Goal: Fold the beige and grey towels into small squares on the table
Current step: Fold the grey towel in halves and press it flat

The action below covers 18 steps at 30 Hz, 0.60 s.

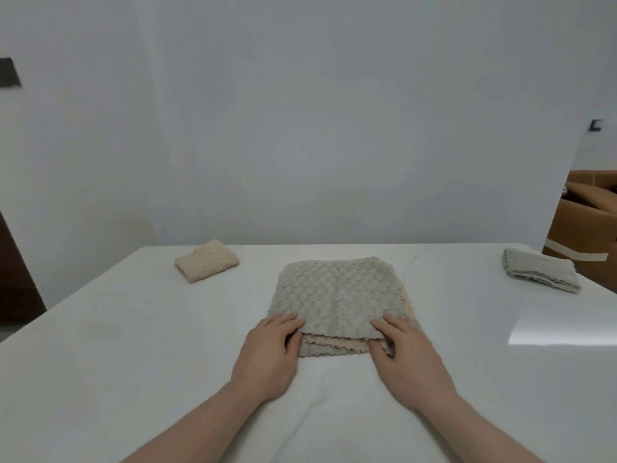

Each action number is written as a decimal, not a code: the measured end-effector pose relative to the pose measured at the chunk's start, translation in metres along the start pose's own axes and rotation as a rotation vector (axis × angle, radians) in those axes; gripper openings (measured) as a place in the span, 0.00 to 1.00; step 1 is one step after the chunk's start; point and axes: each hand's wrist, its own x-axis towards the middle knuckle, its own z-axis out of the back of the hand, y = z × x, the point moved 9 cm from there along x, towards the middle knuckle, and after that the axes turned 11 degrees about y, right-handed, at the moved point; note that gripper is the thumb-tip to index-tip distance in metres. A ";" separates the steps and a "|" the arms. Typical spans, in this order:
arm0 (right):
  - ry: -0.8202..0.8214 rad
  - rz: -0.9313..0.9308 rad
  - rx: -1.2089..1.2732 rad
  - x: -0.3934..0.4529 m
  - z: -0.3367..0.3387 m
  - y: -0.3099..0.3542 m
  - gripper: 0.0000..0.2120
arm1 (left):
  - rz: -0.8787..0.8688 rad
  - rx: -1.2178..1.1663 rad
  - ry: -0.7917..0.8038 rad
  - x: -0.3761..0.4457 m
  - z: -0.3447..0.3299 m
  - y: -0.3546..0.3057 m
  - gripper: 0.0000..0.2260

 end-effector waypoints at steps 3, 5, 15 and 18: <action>-0.048 -0.011 0.030 -0.007 0.009 0.002 0.17 | 0.010 -0.008 -0.047 -0.006 0.008 -0.005 0.15; -0.064 -0.017 0.029 -0.012 0.009 0.002 0.17 | 0.025 -0.014 -0.082 -0.012 0.013 -0.008 0.15; -0.109 -0.035 0.083 -0.011 0.010 -0.007 0.17 | 0.091 -0.151 -0.204 0.000 0.015 0.020 0.11; -0.123 -0.058 0.122 -0.009 0.010 -0.013 0.16 | 0.124 -0.184 -0.233 0.004 0.015 0.030 0.08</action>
